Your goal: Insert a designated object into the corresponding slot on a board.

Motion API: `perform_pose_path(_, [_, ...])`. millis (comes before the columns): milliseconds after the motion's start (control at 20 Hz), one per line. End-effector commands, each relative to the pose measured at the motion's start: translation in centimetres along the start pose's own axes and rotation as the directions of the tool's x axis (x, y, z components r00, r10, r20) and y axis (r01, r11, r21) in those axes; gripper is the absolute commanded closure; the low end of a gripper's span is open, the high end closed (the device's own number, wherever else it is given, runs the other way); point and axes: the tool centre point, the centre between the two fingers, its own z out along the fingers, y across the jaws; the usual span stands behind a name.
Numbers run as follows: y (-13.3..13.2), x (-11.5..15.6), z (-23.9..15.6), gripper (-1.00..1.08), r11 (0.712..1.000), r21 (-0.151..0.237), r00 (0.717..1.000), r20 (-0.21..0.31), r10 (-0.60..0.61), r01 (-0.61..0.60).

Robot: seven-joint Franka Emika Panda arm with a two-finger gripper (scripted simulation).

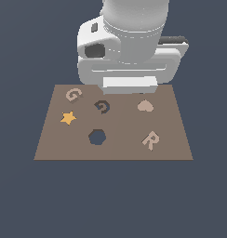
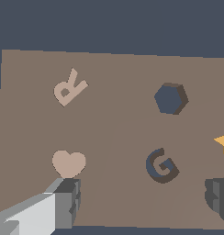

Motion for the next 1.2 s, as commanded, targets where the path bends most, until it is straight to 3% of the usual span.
perform_pose_path(0, [0.0, 0.0, 0.0, -0.92, 1.0, 0.0, 1.0, 0.0, 0.0, 0.0])
perform_pose_path(350, [1.4, 0.0, 0.7, -0.92, 0.998, 0.0, 0.998, 0.0, 0.061, -0.061])
perform_pose_path(700, [5.5, -0.6, 2.9, -0.92, 0.969, 0.001, 0.969, 0.001, 0.245, -0.245])
perform_pose_path(900, [9.1, -1.7, 4.9, -0.92, 0.915, 0.001, 0.915, 0.001, 0.404, -0.404])
perform_pose_path(1150, [13.4, -4.2, 7.5, -0.92, 0.805, 0.002, 0.805, 0.002, 0.594, -0.594])
